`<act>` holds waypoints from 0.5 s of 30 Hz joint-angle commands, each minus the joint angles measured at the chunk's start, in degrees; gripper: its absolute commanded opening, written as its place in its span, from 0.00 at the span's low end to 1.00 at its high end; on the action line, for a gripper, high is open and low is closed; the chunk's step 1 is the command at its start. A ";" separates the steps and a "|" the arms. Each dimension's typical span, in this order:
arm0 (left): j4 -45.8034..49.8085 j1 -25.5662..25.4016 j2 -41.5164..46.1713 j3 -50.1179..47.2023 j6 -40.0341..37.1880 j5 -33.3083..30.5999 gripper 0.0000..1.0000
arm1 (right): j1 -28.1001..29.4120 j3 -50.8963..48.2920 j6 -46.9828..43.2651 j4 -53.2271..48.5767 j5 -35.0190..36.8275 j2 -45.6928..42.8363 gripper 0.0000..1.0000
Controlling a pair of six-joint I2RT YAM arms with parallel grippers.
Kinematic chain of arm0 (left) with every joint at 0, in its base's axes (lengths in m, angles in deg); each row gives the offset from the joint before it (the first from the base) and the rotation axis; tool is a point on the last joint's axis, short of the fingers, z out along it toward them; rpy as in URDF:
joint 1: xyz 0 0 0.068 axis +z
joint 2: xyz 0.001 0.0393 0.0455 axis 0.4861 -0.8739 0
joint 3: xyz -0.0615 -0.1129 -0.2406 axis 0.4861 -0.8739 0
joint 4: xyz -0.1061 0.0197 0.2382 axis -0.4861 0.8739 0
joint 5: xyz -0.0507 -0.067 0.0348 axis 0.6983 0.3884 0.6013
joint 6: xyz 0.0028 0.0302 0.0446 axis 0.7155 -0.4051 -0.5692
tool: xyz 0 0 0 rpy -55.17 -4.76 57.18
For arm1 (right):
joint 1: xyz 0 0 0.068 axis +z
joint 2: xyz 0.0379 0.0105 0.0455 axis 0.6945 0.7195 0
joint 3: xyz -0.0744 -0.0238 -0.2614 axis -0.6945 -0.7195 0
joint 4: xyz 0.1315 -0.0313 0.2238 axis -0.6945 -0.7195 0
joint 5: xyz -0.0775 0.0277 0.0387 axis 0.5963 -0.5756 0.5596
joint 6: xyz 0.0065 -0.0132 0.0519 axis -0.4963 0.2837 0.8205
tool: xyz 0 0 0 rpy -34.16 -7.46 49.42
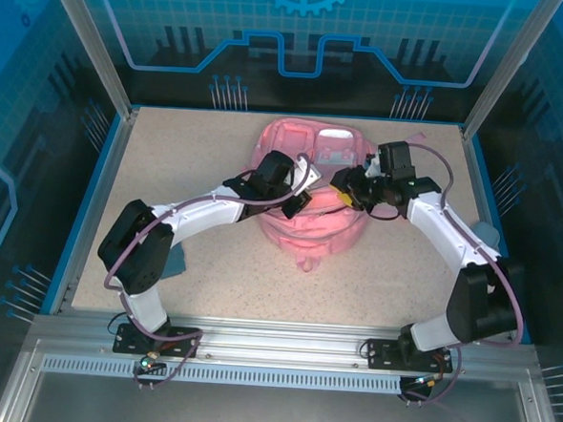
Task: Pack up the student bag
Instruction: Unzip the student bag at the top-center of the table.
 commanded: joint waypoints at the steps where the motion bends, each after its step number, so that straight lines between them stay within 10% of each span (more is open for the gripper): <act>1: -1.89 -0.98 2.64 0.17 -1.50 -0.80 0.03 | 1.20 2.68 2.98 -3.15 1.24 2.48 0.48; 7: -3.00 -1.39 4.76 -1.26 -2.36 -0.83 0.08 | 1.94 3.40 5.82 -4.50 3.91 3.92 0.43; 11: -4.16 -1.32 6.92 -3.22 -1.28 -0.95 0.17 | 2.03 3.16 6.89 -3.43 4.09 4.29 0.17; 15: -3.64 -1.39 10.49 -5.87 5.45 -4.21 0.50 | 2.29 3.24 6.85 -1.06 3.46 3.73 0.02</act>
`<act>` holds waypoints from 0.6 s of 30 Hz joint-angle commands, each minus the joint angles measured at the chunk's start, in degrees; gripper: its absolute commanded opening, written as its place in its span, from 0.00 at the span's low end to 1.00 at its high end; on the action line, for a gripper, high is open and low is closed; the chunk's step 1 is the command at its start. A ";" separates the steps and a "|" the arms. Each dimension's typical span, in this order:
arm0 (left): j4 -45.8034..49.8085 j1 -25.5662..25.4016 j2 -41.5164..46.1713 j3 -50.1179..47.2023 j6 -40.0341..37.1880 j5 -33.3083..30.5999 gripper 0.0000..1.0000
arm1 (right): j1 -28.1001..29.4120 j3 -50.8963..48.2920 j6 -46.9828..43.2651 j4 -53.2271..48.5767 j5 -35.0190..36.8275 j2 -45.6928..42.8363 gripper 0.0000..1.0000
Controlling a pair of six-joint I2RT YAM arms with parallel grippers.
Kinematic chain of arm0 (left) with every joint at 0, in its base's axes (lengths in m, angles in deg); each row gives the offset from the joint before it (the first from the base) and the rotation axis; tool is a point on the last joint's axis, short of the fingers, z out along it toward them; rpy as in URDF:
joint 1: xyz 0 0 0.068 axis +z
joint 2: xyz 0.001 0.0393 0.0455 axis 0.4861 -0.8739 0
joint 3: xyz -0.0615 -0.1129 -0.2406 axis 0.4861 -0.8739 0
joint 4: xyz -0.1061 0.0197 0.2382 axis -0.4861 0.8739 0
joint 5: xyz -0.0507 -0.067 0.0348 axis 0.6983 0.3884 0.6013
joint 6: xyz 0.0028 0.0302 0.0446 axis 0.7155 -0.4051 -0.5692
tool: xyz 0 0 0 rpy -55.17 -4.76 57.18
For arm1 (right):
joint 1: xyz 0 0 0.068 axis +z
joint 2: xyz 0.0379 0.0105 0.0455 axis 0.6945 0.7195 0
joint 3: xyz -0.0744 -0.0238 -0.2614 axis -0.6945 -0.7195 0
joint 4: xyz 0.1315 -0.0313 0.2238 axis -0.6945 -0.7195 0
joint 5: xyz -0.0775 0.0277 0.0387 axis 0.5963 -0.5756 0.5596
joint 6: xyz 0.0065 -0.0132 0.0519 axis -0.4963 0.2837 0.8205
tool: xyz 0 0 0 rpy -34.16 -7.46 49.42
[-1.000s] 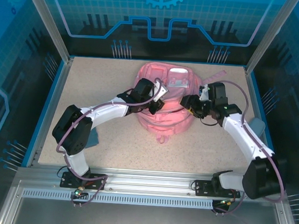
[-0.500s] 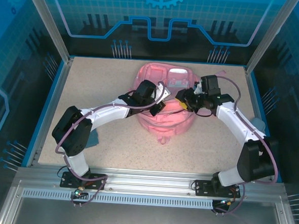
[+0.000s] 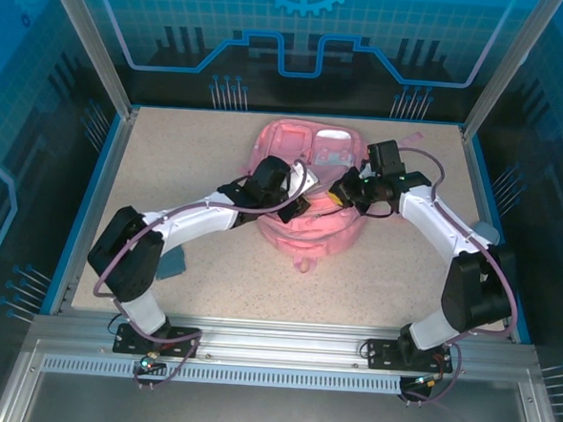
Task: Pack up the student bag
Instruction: Unzip the student bag at the top-center of the table.
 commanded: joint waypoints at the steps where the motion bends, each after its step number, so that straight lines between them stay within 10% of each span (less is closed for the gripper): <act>1: -1.89 -0.45 6.33 -2.08 8.65 -2.67 0.60 | 0.72 1.37 0.05 2.94 1.04 0.38 0.01; 10: 9.71 -1.85 13.22 -6.51 33.96 1.09 0.70 | 1.83 3.38 -1.41 4.02 0.75 -1.26 0.00; 18: 8.22 -4.35 6.72 -5.47 40.05 4.94 0.66 | 2.58 3.82 -1.56 4.15 0.30 -1.43 0.00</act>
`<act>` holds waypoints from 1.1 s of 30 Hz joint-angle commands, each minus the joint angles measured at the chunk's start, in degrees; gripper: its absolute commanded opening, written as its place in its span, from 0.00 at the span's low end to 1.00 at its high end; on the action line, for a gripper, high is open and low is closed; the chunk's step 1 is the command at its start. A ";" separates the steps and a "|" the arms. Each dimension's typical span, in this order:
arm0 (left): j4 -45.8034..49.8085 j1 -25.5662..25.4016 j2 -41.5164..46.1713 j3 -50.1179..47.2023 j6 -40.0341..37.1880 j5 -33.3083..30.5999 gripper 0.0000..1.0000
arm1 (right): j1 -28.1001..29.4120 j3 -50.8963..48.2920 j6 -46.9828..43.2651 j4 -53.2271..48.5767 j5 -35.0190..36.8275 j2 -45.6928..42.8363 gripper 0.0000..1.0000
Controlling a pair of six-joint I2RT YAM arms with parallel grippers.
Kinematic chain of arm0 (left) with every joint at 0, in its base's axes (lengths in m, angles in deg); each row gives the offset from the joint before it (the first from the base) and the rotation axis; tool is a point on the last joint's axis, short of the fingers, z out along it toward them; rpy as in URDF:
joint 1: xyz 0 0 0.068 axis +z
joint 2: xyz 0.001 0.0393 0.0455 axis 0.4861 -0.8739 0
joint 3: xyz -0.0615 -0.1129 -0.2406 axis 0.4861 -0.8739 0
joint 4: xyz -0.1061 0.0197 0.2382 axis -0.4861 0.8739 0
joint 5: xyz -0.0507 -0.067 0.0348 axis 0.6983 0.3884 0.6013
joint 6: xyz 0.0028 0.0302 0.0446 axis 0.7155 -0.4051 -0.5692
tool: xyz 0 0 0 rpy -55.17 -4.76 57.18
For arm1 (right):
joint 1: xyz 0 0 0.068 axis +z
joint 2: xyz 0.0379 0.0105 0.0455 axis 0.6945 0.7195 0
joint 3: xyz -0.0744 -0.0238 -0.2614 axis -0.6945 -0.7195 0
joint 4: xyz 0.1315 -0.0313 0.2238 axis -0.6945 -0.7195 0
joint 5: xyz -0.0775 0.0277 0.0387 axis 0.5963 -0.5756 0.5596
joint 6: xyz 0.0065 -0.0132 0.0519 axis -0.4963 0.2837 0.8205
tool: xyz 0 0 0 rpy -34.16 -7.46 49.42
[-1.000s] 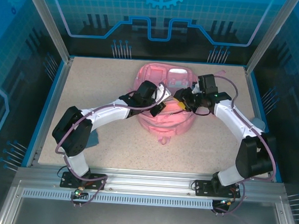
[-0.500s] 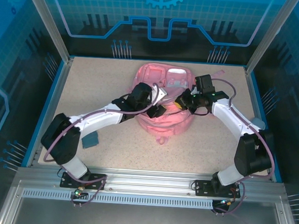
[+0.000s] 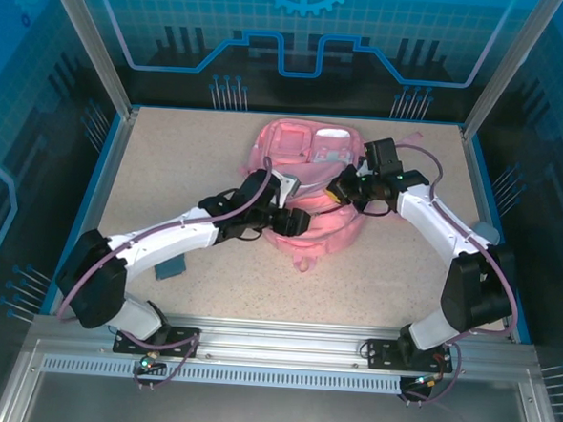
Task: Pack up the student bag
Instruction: Unzip the student bag at the top-center of the table.
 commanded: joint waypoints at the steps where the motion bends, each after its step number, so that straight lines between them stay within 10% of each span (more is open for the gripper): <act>1: -0.29 -0.89 -3.88 1.14 5.14 2.64 0.65 | 1.20 2.71 -1.24 3.52 -0.91 -1.43 0.00; 33: -4.18 -1.08 -8.84 6.07 6.95 2.41 0.28 | 1.29 0.77 -1.27 3.75 -0.87 -2.75 0.00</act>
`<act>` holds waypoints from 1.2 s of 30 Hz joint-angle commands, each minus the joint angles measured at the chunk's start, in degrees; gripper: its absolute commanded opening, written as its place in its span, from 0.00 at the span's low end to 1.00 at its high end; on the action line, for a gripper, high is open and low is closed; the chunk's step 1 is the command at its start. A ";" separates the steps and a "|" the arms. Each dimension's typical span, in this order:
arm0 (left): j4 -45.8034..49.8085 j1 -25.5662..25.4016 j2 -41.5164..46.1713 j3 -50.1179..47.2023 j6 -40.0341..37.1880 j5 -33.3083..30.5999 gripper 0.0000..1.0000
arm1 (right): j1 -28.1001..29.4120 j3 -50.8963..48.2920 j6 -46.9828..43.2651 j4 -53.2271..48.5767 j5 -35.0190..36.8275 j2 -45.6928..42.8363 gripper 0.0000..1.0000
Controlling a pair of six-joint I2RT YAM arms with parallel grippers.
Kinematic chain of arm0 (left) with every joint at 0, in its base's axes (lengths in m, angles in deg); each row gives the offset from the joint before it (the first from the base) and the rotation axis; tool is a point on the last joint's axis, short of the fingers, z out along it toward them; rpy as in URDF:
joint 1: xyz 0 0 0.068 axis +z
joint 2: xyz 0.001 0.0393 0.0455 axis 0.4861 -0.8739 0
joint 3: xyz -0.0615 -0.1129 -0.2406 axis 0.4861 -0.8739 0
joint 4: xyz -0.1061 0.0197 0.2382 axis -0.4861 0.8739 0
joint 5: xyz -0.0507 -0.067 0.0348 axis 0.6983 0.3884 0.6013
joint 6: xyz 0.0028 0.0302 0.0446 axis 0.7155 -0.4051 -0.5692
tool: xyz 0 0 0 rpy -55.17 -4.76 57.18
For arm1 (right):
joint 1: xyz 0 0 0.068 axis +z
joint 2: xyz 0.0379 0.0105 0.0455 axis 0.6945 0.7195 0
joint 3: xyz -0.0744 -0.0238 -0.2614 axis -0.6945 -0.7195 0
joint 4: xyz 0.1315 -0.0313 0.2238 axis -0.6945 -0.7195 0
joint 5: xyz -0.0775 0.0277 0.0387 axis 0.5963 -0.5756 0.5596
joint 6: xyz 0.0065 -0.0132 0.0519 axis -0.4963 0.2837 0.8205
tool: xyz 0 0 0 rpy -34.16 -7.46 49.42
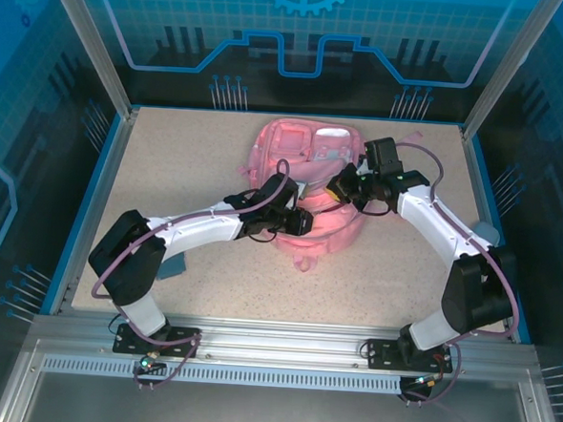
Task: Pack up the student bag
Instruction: Unzip the student bag at the top-center of the table.
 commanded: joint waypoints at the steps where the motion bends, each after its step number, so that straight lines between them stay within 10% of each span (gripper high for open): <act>1: -1.82 -0.46 2.22 1.79 0.65 2.21 0.28 | 1.05 0.75 -1.00 2.75 -1.64 -2.18 0.00; 9: -1.91 -0.41 5.13 -1.24 -0.35 1.49 0.14 | 1.08 0.57 -1.00 2.79 -0.74 -2.03 0.00; 20: -0.46 -0.44 2.48 1.26 -1.48 2.25 0.44 | 1.16 0.48 -1.00 2.82 -0.75 -2.01 0.00; 36: -0.74 -0.72 -1.97 4.69 -1.36 6.08 0.32 | 1.16 0.29 -1.08 2.71 -0.65 -2.08 0.00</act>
